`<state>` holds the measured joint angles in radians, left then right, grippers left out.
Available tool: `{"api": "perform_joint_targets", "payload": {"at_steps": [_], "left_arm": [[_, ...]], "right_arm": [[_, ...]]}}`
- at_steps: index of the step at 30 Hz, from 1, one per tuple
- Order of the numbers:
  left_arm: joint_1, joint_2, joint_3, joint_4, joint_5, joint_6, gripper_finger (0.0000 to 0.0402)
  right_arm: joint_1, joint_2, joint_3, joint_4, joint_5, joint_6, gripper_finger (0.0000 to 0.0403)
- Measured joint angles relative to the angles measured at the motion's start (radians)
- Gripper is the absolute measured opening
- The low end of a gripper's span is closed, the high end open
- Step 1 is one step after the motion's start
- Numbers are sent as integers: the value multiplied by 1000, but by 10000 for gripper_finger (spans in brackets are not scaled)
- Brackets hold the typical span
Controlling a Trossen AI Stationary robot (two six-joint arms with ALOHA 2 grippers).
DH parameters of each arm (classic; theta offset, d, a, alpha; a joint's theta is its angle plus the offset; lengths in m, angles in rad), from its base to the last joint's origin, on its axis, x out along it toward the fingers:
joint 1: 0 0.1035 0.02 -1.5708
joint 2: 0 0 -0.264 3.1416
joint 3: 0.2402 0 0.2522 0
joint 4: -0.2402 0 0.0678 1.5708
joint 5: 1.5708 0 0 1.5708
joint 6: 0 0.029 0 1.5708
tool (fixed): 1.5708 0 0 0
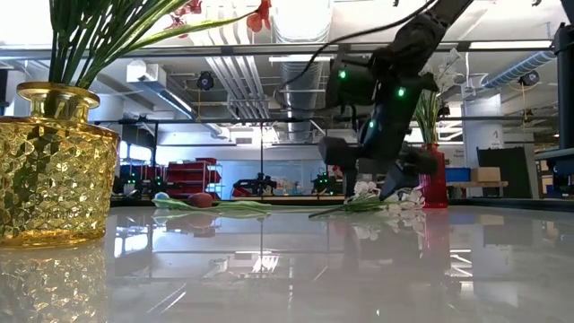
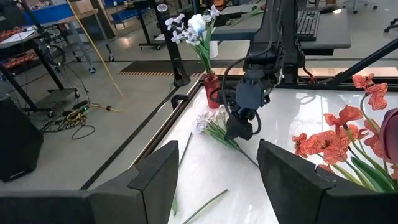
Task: Sort flowers into vase by color
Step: Put the white flowers into the red vase
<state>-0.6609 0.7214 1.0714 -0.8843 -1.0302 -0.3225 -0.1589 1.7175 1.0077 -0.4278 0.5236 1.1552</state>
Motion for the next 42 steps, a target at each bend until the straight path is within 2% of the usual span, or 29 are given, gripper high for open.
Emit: {"api": "perform_joint_targets", "payload": {"at_steps": [6, 12, 18, 20, 33, 38, 42], "left_arm": [[0, 3, 0, 0, -4, -4, 203], [0, 9, 0, 0, -5, -17, 203], [0, 12, 0, -7, -6, -18, 203], [0, 12, -1, -7, -8, -19, 203], [0, 51, -3, -8, -8, -27, 203], [0, 53, -3, -8, -8, -27, 203], [0, 50, -3, -8, -9, -27, 203]], "right_arm": [[2, 70, 2, 37, -29, -27, 294], [0, 43, 4, -47, -110, -135, 254], [4, -9, 2, -132, -338, -363, 193], [17, -11, 2, -152, -374, -410, 173], [67, -15, 0, -183, -385, -463, 24], [90, -48, -6, -205, -374, -463, 19], [128, -119, -8, -173, -289, -463, 19]]}}
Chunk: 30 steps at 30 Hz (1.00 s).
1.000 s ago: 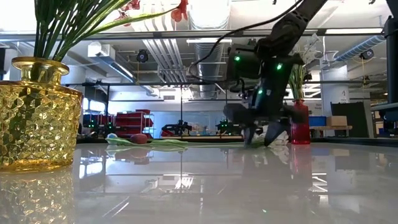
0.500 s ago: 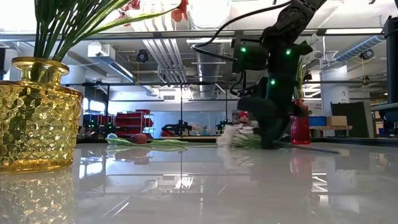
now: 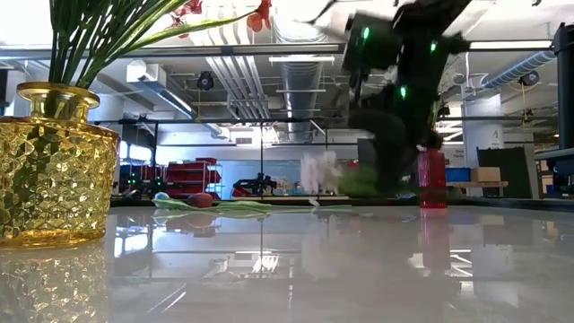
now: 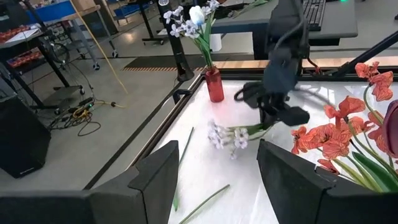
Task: Sort flowers into vase by color
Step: Put the white flowers into the red vase
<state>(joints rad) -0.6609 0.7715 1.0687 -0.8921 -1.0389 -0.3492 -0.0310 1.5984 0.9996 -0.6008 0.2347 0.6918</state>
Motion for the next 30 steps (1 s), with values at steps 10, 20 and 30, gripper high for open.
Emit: {"api": "perform_joint_targets", "payload": {"at_steps": [10, 20, 30], "left_arm": [[0, 30, 0, 272, 165, 236, 203], [21, 107, 0, 738, 376, 597, 203], [225, 262, 22, 904, 649, 606, 203]], "right_arm": [[112, -249, -14, 298, 204, -184, 20], [212, -389, -14, 772, 256, -682, 20], [239, -413, -14, 1133, 45, -937, 20]]}}
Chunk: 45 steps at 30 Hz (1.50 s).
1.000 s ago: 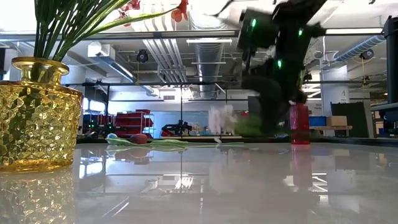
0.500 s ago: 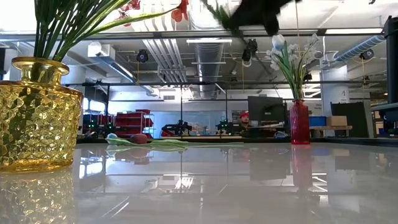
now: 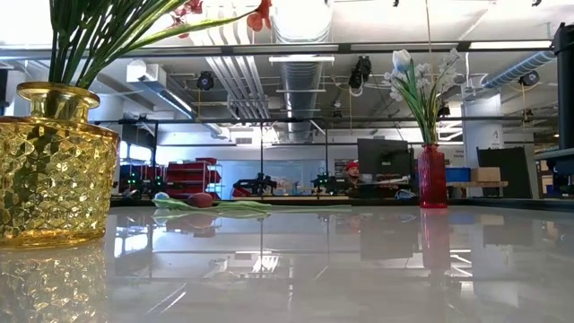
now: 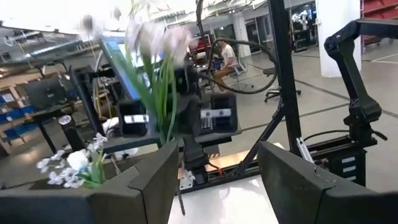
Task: Sort flowers into vase by color
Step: Put the white flowers into the red vase
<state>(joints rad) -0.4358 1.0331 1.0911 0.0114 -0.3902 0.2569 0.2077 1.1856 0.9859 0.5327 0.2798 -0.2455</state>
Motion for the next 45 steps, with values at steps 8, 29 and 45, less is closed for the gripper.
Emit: {"api": "perform_joint_targets", "payload": {"at_steps": [8, 29, 45], "left_arm": [[162, 187, 142, 13, 218, -16, 203], [301, 495, 363, 0, 329, -41, 186], [316, 478, 364, -96, 235, -39, 5]], "right_arm": [[0, 0, 0, 116, -29, -81, 20], [0, 2, 1, 139, -134, -113, 20], [0, 1, 2, 37, 1, -34, 128]]}}
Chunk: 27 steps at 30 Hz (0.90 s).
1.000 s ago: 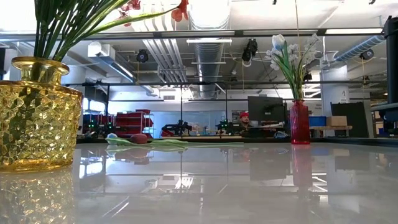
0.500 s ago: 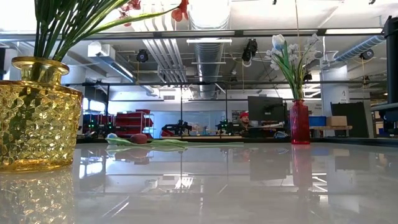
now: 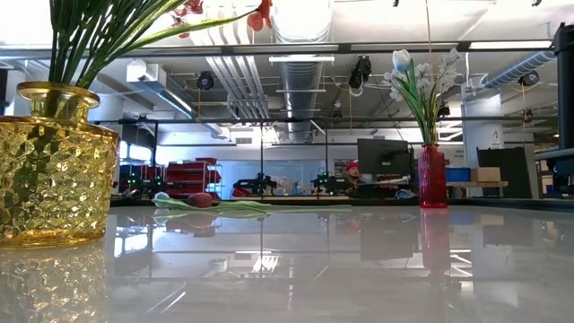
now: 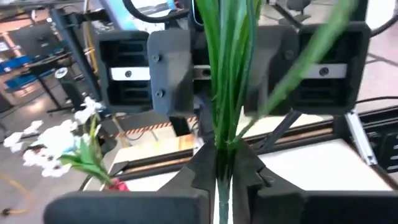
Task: Sort flowers into vase by color
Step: Put the white flowers into the red vase
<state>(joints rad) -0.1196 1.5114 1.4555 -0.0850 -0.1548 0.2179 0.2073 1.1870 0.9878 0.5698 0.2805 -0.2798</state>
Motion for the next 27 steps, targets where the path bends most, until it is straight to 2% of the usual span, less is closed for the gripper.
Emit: {"api": "perform_joint_targets", "payload": {"at_steps": [2, 7, 10, 14, 22, 25, 27], "left_arm": [[0, -5, 0, -12, -22, 0, 3], [0, -21, -1, -40, -149, 2, 1], [0, -32, -1, -61, -205, 2, 1], [1, -43, -2, -63, -214, 1, 0], [2, -5, -5, -26, -202, 1, 0], [3, -2, -5, -26, -202, 1, 0], [3, -3, -5, -25, -202, 1, 0]], "right_arm": [[0, -4, 0, -22, 38, 8, 157], [0, -15, 0, -92, 46, 25, 213], [0, -36, 0, -131, 56, 38, 234], [-3, -49, 0, -118, 61, 63, 251], [-43, 1, 0, -29, 62, 59, 257], [-45, 3, 8, -20, 63, 47, 238], [-44, 0, 16, -17, 62, 47, 208]]}}
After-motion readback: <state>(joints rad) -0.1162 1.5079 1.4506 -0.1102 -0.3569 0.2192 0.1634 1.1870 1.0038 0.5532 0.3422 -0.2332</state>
